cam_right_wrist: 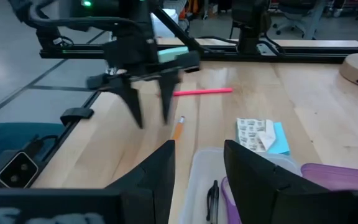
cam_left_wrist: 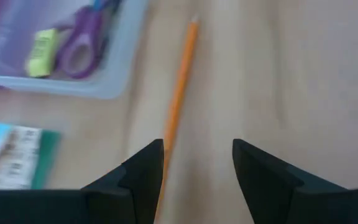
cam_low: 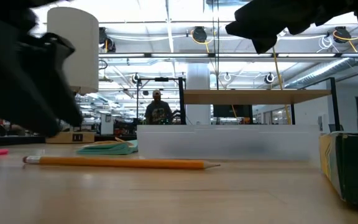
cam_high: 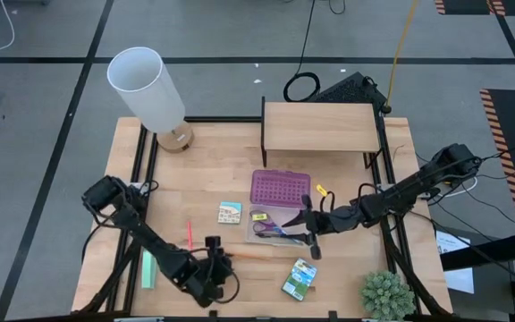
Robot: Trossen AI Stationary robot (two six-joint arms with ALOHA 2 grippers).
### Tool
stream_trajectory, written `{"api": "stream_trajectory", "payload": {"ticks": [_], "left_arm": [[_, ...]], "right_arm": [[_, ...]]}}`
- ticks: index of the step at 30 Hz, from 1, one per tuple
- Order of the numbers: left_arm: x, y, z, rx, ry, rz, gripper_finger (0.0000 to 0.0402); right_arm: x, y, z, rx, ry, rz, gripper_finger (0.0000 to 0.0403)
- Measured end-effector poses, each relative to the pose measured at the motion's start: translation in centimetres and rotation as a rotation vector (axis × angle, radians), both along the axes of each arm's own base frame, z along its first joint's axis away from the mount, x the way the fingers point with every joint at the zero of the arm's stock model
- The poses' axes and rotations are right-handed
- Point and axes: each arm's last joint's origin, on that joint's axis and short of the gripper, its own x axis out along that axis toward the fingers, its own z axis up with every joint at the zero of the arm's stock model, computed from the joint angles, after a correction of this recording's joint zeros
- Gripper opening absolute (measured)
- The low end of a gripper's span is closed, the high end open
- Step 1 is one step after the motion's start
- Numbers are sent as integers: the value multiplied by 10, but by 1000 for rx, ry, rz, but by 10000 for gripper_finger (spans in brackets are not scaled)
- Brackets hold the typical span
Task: Pack school essentials
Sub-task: Put the orange pencil into the purple supply box
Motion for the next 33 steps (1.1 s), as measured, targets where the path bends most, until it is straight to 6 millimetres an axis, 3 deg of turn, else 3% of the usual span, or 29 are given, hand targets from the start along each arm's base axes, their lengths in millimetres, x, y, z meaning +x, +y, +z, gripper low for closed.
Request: {"api": "stream_trajectory", "payload": {"ticks": [4,13,20,33], "left_arm": [[7,17,-3,42,77,8,195],[25,52,-15,-36,136,43,195],[22,58,-31,-133,28,15,190],[12,58,-42,-128,28,-37,64]], "right_arm": [[-1,3,0,1,1,11,130],[-2,5,-1,3,12,16,130],[-3,4,-3,9,38,11,130],[-4,4,-5,26,59,3,130]]}}
